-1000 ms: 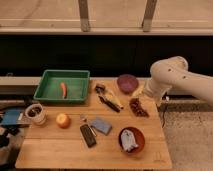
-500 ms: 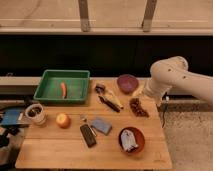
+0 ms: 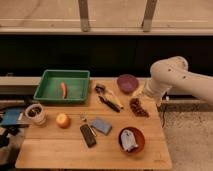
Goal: Place grapes in tray
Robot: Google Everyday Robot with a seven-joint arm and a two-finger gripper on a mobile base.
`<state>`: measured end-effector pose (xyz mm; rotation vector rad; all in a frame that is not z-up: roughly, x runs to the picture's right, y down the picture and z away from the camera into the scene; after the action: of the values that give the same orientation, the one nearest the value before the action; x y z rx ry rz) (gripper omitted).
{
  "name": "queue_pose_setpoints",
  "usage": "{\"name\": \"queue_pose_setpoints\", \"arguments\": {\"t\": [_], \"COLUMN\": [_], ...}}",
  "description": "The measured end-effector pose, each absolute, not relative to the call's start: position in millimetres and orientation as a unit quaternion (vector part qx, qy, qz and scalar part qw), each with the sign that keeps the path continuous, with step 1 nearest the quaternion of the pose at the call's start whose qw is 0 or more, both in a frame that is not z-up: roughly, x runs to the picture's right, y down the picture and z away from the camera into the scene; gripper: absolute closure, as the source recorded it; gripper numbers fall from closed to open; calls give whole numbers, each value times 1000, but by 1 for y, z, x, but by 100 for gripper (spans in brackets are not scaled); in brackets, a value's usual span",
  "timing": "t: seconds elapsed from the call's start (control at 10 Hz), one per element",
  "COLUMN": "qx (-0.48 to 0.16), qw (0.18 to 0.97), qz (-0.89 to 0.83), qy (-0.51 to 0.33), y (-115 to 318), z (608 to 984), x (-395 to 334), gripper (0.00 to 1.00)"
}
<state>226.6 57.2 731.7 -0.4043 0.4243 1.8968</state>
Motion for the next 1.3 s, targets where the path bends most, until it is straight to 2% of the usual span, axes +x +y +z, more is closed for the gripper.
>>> {"name": "queue_pose_setpoints", "arguments": {"t": [0.4,1.0,1.3], "qx": [-177,-289,-318], "qw": [550,601,616], "qz": [797,721,693], "qy": [177,187,196], "y": [55,82,87], "z": [737,830,859], "x": [225,188,190], "gripper": [20,20,20]}}
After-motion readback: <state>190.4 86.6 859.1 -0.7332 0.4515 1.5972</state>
